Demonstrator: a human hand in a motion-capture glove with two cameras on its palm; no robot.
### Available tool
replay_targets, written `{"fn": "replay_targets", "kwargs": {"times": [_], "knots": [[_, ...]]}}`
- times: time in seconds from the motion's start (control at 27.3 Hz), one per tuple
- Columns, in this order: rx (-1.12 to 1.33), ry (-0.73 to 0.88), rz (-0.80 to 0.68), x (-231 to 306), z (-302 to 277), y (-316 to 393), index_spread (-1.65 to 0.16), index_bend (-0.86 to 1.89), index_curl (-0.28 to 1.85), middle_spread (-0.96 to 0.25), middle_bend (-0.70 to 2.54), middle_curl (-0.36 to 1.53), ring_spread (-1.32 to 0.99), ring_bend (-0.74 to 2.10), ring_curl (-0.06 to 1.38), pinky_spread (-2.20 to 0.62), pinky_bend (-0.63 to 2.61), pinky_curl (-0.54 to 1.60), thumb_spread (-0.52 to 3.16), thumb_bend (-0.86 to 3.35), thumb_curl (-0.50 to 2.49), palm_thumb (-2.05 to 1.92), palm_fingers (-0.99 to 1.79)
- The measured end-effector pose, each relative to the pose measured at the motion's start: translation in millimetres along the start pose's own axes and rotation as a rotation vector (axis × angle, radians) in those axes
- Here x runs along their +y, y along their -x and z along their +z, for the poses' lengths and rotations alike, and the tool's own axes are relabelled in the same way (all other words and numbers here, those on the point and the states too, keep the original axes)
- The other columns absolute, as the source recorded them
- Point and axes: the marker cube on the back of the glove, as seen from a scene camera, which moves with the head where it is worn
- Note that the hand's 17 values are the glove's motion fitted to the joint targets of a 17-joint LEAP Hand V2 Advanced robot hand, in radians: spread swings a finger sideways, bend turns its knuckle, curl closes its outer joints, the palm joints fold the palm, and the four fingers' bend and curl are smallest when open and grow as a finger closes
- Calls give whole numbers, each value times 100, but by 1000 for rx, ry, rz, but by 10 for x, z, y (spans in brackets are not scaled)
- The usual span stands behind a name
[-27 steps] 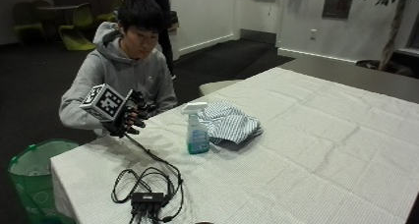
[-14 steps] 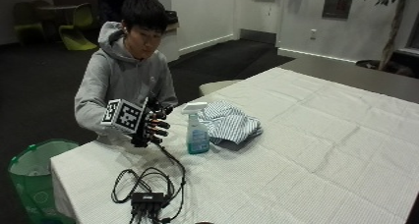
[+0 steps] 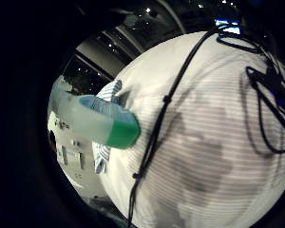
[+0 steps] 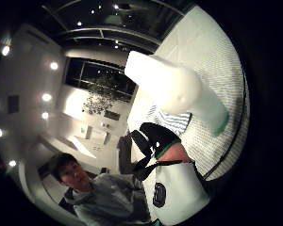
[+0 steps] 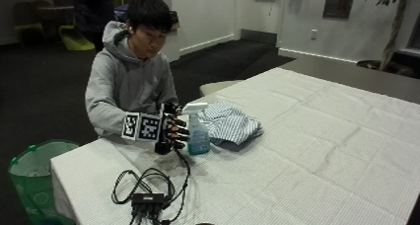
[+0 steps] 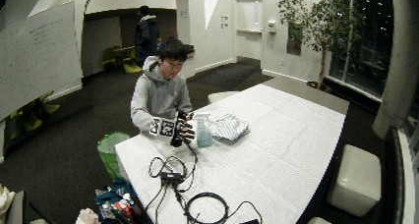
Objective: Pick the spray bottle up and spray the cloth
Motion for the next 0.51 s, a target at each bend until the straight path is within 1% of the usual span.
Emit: {"fn": "replay_targets", "kwargs": {"times": [0.29,0.51], "knots": [[-159,25,57,-142,314,-29,-31,12,16,-1,35,35,5,45,26,23,57,33,89,-3,30,53,3],[-199,51,74,-232,468,-8,-30,14,17,-1,37,35,3,47,26,22,54,32,89,-3,30,54,15]]}}
